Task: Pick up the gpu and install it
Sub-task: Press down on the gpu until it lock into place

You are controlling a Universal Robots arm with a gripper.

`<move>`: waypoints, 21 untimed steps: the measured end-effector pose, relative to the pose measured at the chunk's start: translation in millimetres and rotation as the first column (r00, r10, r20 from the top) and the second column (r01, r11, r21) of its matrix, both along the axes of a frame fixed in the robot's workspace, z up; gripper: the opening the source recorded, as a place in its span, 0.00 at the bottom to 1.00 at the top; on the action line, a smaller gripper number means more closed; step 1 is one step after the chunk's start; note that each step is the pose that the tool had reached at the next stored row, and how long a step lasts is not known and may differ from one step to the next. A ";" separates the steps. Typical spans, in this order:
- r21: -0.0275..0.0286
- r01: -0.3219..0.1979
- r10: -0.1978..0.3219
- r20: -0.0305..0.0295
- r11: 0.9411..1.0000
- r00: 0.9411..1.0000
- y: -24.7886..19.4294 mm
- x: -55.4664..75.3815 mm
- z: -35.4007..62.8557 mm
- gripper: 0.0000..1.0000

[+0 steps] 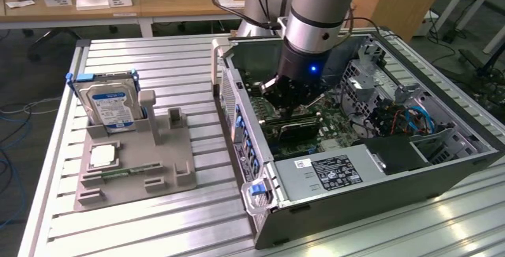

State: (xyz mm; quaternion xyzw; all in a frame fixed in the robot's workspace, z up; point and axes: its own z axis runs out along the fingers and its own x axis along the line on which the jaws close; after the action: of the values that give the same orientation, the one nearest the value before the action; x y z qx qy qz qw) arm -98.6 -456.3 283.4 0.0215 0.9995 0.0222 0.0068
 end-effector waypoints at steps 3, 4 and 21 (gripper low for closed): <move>0.000 0.000 0.000 -0.002 1.000 1.000 -0.5 -0.1 -4.9 0.11; 0.000 0.000 0.000 -0.003 1.000 1.000 -0.5 0.0 -6.7 0.11; 0.002 0.000 0.000 -0.022 1.000 1.000 -0.4 1.3 -15.4 0.11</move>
State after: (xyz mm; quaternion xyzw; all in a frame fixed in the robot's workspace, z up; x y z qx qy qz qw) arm -97.2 -456.7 268.0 0.0218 0.9995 0.0229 -0.0041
